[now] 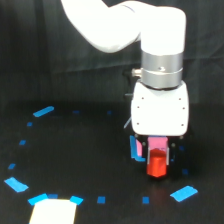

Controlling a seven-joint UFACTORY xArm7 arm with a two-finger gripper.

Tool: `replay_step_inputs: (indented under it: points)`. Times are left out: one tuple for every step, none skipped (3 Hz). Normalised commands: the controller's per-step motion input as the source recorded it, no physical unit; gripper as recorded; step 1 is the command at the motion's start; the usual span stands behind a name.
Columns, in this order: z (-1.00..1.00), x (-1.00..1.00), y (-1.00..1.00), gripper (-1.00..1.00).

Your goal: Pick up the red object from the table

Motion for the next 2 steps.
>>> replay_step_inputs:
  points:
    - [1.0, 0.74, 0.05, -1.0]
    - [1.0, 0.42, 0.07, -1.0]
